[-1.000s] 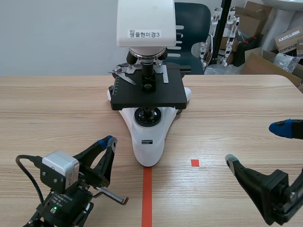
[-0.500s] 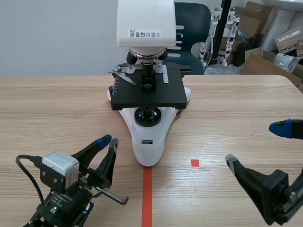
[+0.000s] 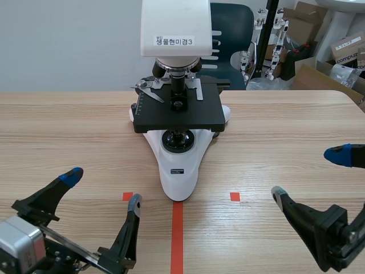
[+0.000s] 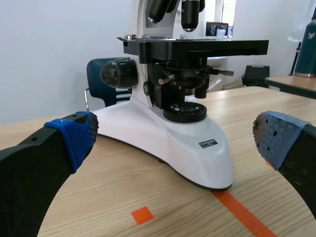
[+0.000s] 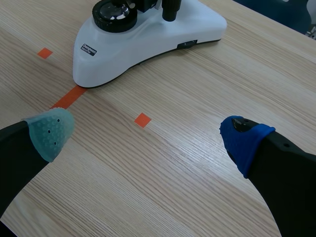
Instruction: Point at the diaphragm
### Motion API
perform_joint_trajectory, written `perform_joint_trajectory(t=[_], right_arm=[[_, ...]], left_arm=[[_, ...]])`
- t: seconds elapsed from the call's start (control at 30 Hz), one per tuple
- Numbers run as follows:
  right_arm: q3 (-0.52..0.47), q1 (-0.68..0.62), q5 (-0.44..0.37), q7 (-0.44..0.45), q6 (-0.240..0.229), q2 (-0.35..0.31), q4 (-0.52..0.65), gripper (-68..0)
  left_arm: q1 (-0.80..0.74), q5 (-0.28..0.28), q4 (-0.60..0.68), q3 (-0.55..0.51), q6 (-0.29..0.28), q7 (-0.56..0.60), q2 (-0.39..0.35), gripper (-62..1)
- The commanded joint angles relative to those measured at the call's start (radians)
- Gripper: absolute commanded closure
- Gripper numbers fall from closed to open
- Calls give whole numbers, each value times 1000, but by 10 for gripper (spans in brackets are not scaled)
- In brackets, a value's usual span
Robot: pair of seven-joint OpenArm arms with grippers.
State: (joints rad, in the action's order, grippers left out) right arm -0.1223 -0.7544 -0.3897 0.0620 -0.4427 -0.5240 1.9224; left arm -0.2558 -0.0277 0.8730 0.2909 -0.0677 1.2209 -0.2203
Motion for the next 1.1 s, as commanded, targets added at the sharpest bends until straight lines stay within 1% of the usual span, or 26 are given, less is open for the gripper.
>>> perform_joint_trajectory(t=[0.0, 0.1, 0.23, 0.3, 0.4, 0.57, 0.8, 0.93, 1.07], right_arm=[[-1, 4, -7, 12, 1, -11, 23, -679], [-1, 4, -7, 12, 1, -11, 23, -679], [-1, 4, -7, 12, 1, -11, 23, -679], [-1, 4, -7, 12, 1, -11, 23, -679], [-1, 4, -7, 12, 1, -11, 23, -679], [-1, 4, -7, 12, 1, -11, 23, -679], [-1, 4, -7, 12, 1, -11, 23, -679], [-1, 4, -7, 12, 1, -11, 23, -679], [-1, 4, -7, 12, 1, -11, 23, -679]], left_arm=[[-35, -6, 73, -20, -31, -34, -30, -623], [-103, -7, 193, -58, -79, -137, -74, -623], [-181, -14, 352, -109, -94, -262, -119, -623], [-211, -14, 427, -132, -112, -332, -135, -623], [-244, -13, 535, -163, -124, -439, -149, -623], [-293, -13, 707, -205, -168, -601, -149, -623], [-349, -9, 934, -219, -176, -825, -148, -623], [-348, -10, 1031, -219, -175, -975, -149, -623], [-345, -14, 1093, -218, -175, -1069, -149, -623]])
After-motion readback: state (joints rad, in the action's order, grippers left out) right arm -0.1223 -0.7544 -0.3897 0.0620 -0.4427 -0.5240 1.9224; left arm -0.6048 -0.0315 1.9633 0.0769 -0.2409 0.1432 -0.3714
